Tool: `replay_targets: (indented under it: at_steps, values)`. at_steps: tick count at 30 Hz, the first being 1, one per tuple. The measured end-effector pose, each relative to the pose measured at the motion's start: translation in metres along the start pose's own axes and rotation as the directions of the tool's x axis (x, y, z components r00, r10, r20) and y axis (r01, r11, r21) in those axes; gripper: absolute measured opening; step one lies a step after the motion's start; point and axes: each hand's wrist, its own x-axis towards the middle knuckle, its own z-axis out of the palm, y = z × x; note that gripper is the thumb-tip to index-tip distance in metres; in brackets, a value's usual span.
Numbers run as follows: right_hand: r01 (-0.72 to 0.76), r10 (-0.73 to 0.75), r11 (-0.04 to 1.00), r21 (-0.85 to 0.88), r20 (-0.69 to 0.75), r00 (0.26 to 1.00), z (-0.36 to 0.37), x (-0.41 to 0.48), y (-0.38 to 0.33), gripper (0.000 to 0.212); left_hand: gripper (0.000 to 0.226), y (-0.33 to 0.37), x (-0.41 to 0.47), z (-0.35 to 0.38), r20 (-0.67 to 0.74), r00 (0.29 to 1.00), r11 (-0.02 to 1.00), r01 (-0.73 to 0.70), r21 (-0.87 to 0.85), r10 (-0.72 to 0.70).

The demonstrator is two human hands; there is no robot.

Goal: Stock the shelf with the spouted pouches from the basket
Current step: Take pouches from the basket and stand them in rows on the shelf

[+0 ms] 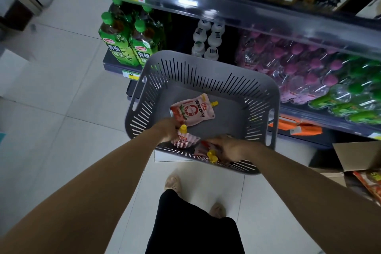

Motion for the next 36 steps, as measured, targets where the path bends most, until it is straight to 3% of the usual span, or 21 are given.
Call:
replay_targets:
  at_steps: [5, 9, 12, 16, 20, 24, 27, 30, 34, 36]
  values:
    - [-0.033, 0.020, 0.973, 0.228, 0.059, 0.998, -0.009, -0.004, 0.009, 0.063, 0.029, 0.010, 0.011, 0.002, -0.031, 1.000, 1.000, 0.005, 0.015, -0.004]
    - [0.084, -0.086, 0.995, 0.062, 0.021, 0.996, -0.012, -0.008, 0.006, 0.072, 0.027, 0.017, 0.008, -0.002, -0.084, 0.996, 1.000, 0.009, -0.026, -0.011]
    - [0.156, -0.158, 0.985, -0.071, -0.023, 0.987, -0.008, -0.004, -0.002, 0.059, 0.028, 0.016, 0.007, -0.001, -0.090, 0.996, 1.000, 0.005, -0.015, -0.007]
    - [0.063, -0.064, 0.994, -0.089, -0.008, 0.998, -0.012, -0.001, 0.001, 0.048, 0.025, 0.014, 0.004, 0.001, -0.110, 0.994, 1.000, 0.000, -0.007, -0.001]
    - [0.005, -0.008, 0.996, -0.094, -0.031, 0.999, -0.020, -0.003, 0.005, 0.062, 0.023, 0.010, 0.003, 0.000, -0.120, 0.993, 1.000, 0.021, -0.002, -0.021]
    - [-0.023, 0.014, 0.998, -0.060, -0.149, 0.989, -0.019, -0.006, 0.009, 0.060, 0.025, 0.011, 0.001, -0.002, -0.128, 0.991, 0.999, 0.037, -0.022, -0.039]
    - [-0.033, -0.010, 0.992, -0.120, -0.346, 0.938, -0.014, -0.007, 0.015, 0.051, 0.027, 0.015, -0.004, -0.007, -0.160, 0.986, 0.998, 0.039, -0.046, -0.046]
    - [-0.052, 0.058, 0.998, 0.025, -0.520, 0.852, -0.015, -0.015, 0.027, 0.045, 0.028, 0.021, -0.011, -0.012, -0.199, 0.979, 0.996, 0.036, -0.087, -0.053]
    - [-0.048, 0.227, 0.958, 0.281, -0.649, 0.726, -0.024, -0.027, 0.031, 0.061, 0.035, 0.036, -0.023, -0.020, -0.227, 0.967, 0.931, 0.022, -0.364, -0.112]
    - [-0.024, 0.258, 0.944, 0.329, -0.691, 0.675, -0.035, -0.033, 0.022, 0.055, 0.041, 0.046, -0.034, -0.029, -0.195, 0.971, 0.845, 0.014, -0.534, -0.139]
